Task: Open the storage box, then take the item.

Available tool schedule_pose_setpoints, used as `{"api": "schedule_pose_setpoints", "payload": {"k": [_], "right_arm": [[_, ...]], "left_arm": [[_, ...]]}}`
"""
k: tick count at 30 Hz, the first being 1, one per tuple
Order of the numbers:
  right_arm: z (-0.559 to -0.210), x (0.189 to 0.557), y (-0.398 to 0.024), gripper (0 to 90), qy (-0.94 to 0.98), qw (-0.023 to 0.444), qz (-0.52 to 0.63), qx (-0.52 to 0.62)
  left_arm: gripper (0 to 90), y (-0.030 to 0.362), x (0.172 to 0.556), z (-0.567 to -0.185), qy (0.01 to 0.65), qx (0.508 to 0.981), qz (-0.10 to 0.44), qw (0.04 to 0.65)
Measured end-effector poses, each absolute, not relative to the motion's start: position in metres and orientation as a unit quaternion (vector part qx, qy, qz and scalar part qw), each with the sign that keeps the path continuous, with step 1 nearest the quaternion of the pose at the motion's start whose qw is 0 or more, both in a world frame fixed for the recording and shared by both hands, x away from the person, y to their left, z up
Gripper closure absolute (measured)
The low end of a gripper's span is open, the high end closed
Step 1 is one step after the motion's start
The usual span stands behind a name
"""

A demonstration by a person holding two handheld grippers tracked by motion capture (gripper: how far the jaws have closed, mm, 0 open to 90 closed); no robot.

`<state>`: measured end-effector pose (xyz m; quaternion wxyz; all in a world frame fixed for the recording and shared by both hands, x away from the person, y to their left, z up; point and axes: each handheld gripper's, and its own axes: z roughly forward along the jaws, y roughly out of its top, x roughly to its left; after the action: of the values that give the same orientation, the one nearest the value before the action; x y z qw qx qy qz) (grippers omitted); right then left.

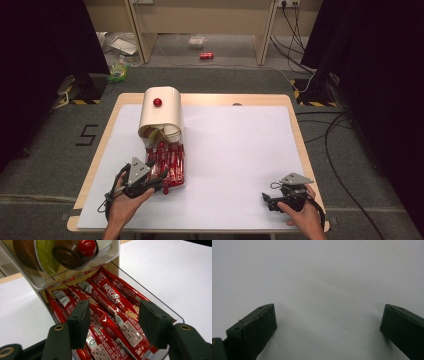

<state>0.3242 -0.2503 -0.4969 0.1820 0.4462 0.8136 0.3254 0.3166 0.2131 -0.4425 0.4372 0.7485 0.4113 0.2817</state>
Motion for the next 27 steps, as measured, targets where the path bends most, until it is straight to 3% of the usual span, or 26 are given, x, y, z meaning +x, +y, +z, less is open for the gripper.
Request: {"api": "schedule_pose_setpoints", "payload": {"k": [27], "right_arm": [[-0.497, 0.324, -0.250, 0.8, 0.814, 0.181, 0.325, 0.446]], "left_arm": [[56.5, 0.201, 0.340, -0.451, 0.426, 0.758, 0.262, 0.419]]}}
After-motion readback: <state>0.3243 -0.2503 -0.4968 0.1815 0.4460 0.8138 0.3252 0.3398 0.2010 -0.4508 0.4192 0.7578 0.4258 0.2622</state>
